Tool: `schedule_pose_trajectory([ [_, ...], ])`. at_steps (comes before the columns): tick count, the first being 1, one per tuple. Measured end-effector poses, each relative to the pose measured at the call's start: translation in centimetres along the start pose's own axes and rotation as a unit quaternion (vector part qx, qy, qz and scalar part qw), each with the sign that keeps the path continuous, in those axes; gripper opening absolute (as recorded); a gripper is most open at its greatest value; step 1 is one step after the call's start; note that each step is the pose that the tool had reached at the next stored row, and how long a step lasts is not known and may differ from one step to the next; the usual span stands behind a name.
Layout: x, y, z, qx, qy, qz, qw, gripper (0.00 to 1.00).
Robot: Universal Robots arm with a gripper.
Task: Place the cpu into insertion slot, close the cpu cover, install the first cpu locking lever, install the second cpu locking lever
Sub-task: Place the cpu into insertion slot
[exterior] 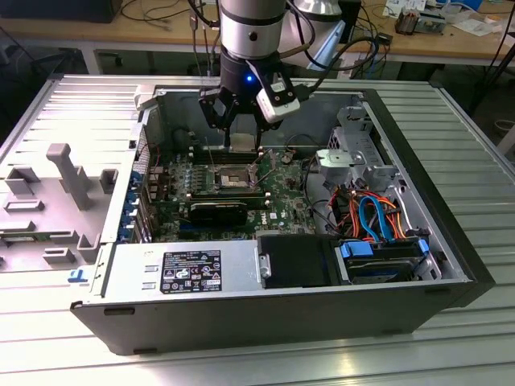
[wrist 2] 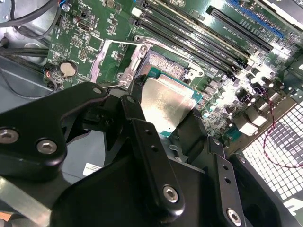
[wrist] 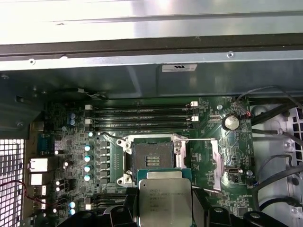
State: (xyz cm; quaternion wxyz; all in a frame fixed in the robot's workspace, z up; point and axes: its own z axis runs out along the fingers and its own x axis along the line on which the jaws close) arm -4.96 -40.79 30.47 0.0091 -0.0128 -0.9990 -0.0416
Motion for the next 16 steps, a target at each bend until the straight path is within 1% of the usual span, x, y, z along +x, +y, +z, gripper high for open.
schedule_pose_trajectory([
  [5, 0.0, -0.1, 0.21, 0.0006, 0.0, 0.0, 1.0, 0.55],
  [11, -0.01, -0.13, 0.24, 0.0005, -0.0001, 0.0, 1.0, 0.55],
  [13, -0.01, -0.13, 0.23, 0.0005, -0.0003, 0.003, 1.0, 0.55],
  [16, -0.01, -0.13, 0.23, 0.0004, -0.0012, 0.014, 0.9999, 0.55],
])
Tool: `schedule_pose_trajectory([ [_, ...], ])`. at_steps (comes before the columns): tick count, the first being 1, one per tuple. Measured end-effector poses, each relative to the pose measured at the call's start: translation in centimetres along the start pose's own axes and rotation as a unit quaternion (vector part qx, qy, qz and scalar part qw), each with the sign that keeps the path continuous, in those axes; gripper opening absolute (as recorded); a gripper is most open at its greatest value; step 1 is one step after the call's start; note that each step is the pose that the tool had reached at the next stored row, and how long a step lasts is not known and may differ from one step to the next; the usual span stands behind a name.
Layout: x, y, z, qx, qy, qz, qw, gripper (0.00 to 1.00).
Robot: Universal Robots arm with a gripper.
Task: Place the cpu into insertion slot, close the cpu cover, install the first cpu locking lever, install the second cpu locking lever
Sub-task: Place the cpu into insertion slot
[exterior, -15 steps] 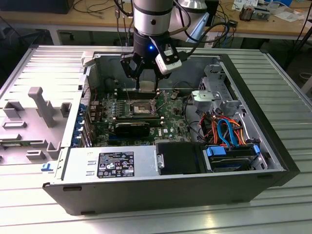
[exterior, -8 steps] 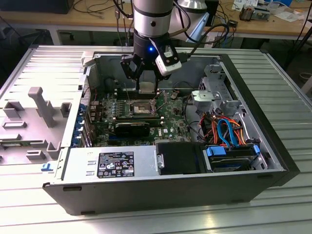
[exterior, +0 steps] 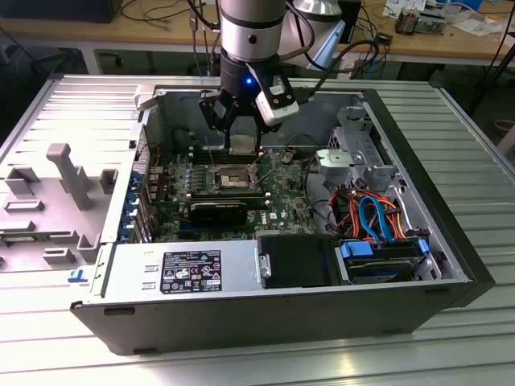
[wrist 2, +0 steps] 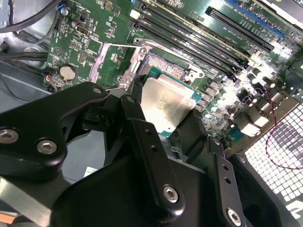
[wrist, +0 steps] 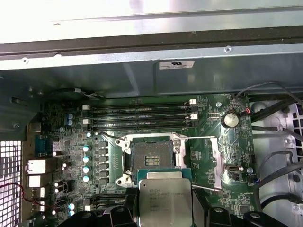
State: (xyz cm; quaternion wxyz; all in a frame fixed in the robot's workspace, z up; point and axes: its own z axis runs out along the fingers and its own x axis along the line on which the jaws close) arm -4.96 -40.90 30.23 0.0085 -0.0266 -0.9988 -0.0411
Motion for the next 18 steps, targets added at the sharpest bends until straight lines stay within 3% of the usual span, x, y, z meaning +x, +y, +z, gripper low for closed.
schedule_pose_trajectory([
  [18, 0.0, -0.01, 0.04, 0.0041, -0.0036, 0.04, 0.9992, 0.55],
])
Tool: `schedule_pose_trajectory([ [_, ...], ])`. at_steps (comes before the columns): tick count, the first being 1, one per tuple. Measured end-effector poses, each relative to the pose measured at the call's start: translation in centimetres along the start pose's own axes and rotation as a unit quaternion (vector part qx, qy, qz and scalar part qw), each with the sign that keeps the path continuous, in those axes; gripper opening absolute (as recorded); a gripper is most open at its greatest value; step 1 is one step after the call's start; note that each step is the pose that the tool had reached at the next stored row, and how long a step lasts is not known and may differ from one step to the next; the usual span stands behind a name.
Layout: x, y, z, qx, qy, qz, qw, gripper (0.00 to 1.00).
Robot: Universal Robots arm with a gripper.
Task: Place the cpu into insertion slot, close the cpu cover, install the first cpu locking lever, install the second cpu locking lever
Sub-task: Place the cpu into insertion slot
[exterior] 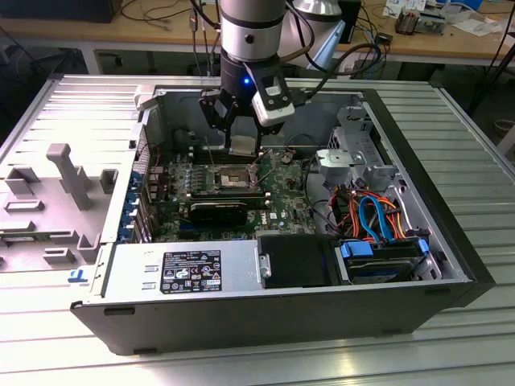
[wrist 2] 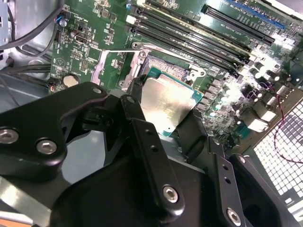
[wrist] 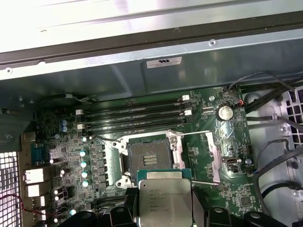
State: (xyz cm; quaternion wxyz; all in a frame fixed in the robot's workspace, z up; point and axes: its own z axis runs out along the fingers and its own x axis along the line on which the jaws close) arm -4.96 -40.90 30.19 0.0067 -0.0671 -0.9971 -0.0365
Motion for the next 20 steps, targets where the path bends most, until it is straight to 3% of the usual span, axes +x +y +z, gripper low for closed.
schedule_pose_trajectory([
  [20, 0.0, 0.0, 0.04, 0.0036, -0.0036, 0.041, 0.9991, 0.55],
])
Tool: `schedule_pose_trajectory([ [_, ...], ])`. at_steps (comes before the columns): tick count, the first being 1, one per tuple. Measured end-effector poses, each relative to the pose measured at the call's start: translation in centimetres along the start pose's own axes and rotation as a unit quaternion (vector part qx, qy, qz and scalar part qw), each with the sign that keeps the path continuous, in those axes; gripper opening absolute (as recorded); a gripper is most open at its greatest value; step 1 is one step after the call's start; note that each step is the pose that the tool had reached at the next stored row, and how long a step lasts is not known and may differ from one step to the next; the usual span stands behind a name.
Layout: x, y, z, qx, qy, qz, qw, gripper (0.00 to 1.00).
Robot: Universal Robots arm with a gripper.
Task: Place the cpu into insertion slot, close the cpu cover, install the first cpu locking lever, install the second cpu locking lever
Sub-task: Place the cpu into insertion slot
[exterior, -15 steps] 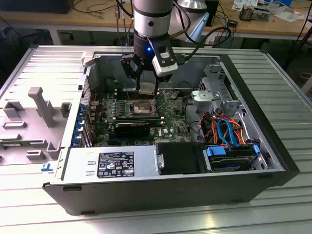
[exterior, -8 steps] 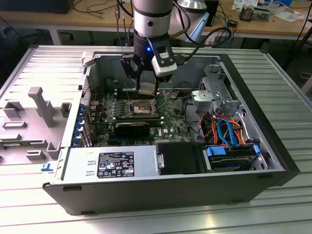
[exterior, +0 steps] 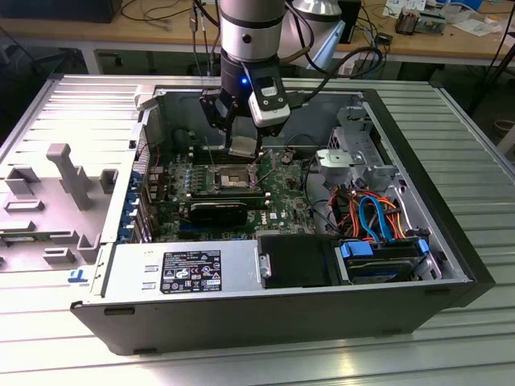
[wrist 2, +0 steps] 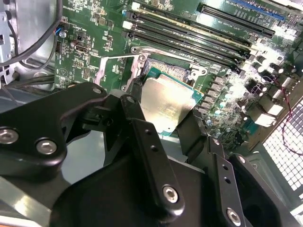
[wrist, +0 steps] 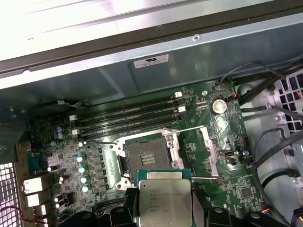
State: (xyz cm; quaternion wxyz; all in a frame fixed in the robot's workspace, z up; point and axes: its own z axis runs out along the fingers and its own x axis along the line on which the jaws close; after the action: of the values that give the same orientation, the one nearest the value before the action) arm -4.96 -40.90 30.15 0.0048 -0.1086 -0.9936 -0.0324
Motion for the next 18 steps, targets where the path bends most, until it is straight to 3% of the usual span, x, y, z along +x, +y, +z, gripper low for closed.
schedule_pose_trajectory([
  [18, 0.0, 0.0, 0.04, 0.0035, -0.0032, 0.036, 0.9993, 0.55],
])
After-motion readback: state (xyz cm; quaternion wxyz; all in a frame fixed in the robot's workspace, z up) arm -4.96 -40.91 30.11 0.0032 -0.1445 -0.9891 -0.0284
